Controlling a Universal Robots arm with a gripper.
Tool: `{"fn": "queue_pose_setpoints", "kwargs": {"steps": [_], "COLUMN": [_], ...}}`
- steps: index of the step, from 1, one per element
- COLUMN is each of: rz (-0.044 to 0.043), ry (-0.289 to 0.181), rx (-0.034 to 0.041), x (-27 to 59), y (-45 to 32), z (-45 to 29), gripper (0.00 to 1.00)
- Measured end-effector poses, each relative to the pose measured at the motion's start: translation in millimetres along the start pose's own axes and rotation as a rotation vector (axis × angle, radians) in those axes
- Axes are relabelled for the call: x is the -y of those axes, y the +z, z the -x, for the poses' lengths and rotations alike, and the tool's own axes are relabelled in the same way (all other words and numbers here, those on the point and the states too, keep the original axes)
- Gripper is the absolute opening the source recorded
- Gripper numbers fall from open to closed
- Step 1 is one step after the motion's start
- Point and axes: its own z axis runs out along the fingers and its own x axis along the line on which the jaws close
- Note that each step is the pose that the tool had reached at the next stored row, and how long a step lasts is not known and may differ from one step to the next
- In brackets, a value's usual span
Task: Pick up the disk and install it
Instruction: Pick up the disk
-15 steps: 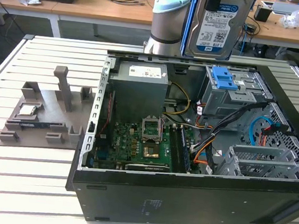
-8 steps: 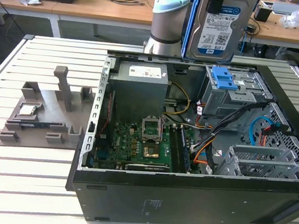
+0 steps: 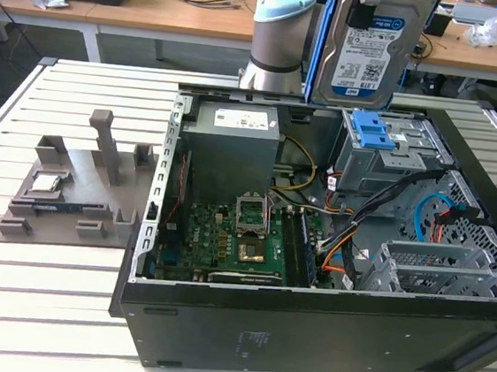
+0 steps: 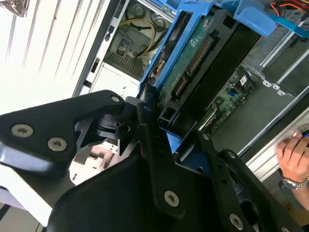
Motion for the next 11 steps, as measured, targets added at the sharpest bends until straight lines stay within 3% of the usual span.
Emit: {"fn": "queue_pose_setpoints", "kwargs": {"steps": [11], "rz": [0.0000], "ry": [0.000], "rx": [0.0000], "x": [2.1], "y": [0.1], "z": [-14.2], "gripper": [0.36]}}
